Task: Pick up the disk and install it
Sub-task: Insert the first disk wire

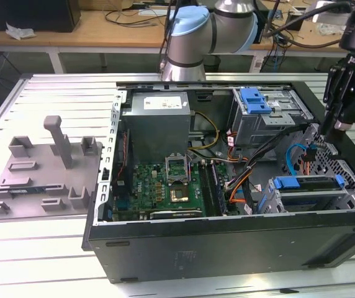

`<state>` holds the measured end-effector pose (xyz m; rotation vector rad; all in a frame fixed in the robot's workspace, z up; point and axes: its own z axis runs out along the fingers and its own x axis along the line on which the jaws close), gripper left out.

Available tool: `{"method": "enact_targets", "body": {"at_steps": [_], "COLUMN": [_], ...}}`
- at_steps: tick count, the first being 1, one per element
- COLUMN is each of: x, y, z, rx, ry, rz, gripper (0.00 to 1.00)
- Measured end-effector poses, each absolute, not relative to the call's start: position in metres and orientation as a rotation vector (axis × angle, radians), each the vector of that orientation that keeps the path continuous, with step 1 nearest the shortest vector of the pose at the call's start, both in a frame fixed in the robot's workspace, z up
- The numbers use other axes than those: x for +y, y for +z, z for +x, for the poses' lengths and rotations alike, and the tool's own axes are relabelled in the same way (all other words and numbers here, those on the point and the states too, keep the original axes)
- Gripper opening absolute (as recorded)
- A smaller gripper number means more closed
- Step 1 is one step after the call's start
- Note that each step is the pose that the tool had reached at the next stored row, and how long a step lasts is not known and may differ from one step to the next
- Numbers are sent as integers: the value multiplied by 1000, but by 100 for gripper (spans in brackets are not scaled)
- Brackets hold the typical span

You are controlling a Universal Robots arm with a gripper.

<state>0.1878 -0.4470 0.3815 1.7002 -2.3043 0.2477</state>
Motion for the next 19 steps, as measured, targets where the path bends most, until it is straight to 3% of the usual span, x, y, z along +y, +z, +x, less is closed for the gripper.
{"method": "enact_targets", "body": {"at_steps": [1, 2, 3, 19], "x": [-443, -440, -436, -416], "y": [381, 381, 380, 350], "z": [189, 190, 191, 200], "rx": [-2297, -2291, -2284, -2268], "ry": [252, 257, 261, 258], "rz": [1695, 1691, 1687, 1678], "gripper": [30, 30, 23, 23]}}
